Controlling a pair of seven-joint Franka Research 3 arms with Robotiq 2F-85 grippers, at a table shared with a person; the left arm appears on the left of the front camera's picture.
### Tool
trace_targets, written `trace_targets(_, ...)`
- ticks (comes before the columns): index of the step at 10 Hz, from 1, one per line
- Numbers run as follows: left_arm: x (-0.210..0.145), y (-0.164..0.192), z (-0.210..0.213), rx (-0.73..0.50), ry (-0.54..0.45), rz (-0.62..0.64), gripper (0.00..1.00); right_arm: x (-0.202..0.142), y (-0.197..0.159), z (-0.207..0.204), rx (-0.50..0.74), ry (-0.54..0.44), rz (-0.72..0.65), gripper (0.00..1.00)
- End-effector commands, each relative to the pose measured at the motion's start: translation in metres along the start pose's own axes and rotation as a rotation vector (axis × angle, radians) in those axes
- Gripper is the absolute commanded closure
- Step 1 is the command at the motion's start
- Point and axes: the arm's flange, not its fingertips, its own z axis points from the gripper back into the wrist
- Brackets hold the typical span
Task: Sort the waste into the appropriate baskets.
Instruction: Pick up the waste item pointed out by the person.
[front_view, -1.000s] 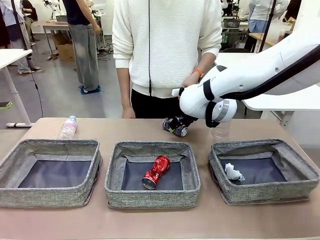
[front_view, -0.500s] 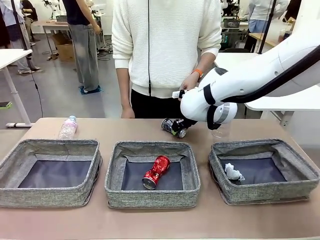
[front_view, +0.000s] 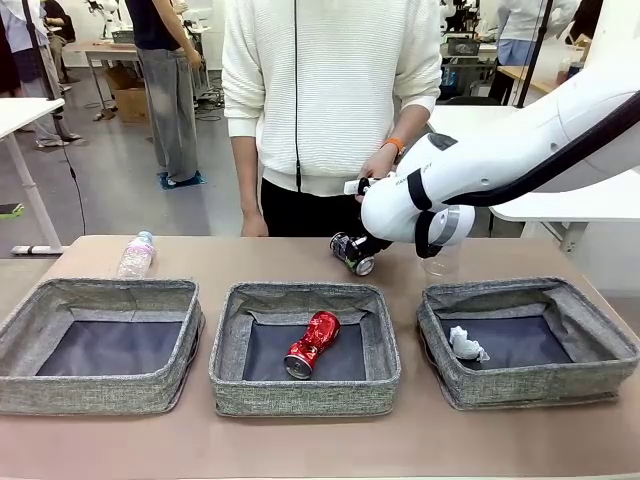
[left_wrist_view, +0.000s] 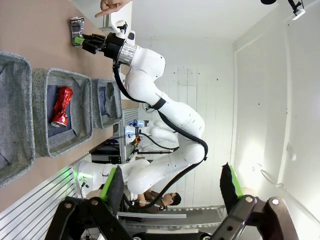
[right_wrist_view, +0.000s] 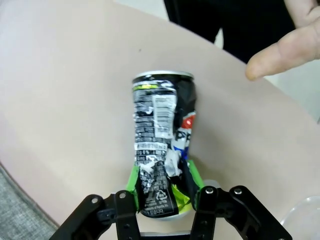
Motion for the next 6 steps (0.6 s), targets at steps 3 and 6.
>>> trace_targets(3, -0.0024, -0.0029, 0.0018, 0.010, -0.001, 0.006, 0.00, 0.0042, 0.0005, -0.0039, 0.002, 0.018, -0.006, 1.00)
trace_targets(6, -0.0024, -0.0029, 0.0018, 0.010, -0.001, 0.006, 0.00, 0.0054, 0.0016, -0.0023, 0.009, 0.010, 0.007, 1.00)
